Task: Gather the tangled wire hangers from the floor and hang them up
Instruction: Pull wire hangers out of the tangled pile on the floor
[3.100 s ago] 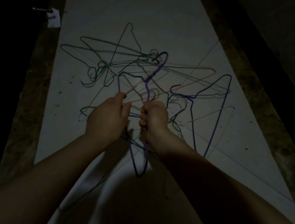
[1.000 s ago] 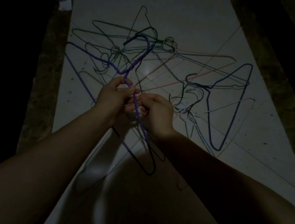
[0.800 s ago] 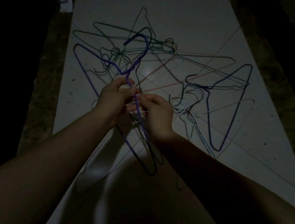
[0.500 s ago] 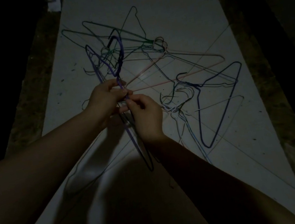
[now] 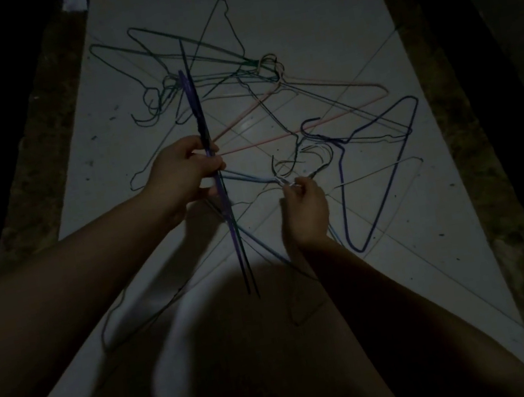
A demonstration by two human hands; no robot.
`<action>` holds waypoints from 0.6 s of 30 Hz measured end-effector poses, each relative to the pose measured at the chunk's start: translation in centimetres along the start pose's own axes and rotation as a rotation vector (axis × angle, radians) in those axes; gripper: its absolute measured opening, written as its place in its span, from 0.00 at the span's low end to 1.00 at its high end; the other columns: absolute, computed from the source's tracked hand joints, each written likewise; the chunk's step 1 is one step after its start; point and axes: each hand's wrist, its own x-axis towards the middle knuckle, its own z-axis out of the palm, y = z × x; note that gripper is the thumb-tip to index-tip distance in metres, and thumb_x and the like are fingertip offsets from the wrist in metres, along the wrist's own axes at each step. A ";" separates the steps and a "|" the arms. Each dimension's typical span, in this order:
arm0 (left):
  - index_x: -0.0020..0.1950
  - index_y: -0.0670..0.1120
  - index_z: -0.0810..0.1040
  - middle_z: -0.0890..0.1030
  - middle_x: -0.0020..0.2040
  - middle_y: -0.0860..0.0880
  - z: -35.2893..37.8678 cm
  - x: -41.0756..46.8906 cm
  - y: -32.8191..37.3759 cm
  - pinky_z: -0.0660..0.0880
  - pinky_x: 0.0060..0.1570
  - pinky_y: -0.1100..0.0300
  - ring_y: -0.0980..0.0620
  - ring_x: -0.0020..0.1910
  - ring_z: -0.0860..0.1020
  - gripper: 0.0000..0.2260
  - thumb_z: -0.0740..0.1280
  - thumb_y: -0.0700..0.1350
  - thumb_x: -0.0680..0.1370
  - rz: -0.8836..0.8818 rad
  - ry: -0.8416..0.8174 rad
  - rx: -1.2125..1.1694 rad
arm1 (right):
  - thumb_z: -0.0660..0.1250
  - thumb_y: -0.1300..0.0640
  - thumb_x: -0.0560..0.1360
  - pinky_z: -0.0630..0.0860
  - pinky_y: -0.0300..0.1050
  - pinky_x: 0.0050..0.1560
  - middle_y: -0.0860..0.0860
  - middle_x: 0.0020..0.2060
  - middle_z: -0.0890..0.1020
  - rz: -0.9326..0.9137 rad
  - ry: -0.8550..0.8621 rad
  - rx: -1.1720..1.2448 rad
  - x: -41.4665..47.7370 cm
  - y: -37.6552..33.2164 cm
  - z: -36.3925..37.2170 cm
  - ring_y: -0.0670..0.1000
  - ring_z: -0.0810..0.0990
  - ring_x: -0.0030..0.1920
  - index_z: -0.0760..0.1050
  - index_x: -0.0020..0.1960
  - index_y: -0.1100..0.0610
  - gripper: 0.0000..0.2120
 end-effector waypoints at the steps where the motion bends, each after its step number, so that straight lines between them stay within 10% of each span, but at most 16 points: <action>1: 0.44 0.49 0.74 0.78 0.42 0.48 0.0 -0.1 -0.1 0.78 0.44 0.54 0.53 0.44 0.77 0.08 0.63 0.36 0.77 -0.002 -0.009 0.009 | 0.61 0.51 0.79 0.72 0.52 0.62 0.53 0.57 0.77 0.011 0.005 -0.046 0.2 0.7 -0.1 0.53 0.75 0.59 0.72 0.64 0.57 0.16; 8: 0.51 0.44 0.74 0.79 0.41 0.48 0.1 -0.2 -0.4 0.79 0.38 0.60 0.54 0.40 0.80 0.04 0.63 0.37 0.78 -0.019 -0.001 0.002 | 0.59 0.51 0.80 0.69 0.51 0.66 0.54 0.63 0.76 0.069 -0.115 -0.126 1.1 1.5 0.1 0.54 0.74 0.63 0.69 0.67 0.57 0.18; 18: 0.50 0.44 0.74 0.79 0.40 0.48 -1.4 0.0 -0.2 0.78 0.31 0.65 0.55 0.36 0.79 0.04 0.63 0.37 0.78 -0.013 0.010 0.006 | 0.66 0.57 0.75 0.75 0.46 0.46 0.53 0.40 0.81 0.191 -0.066 0.022 1.8 0.0 0.3 0.55 0.80 0.44 0.78 0.45 0.55 0.04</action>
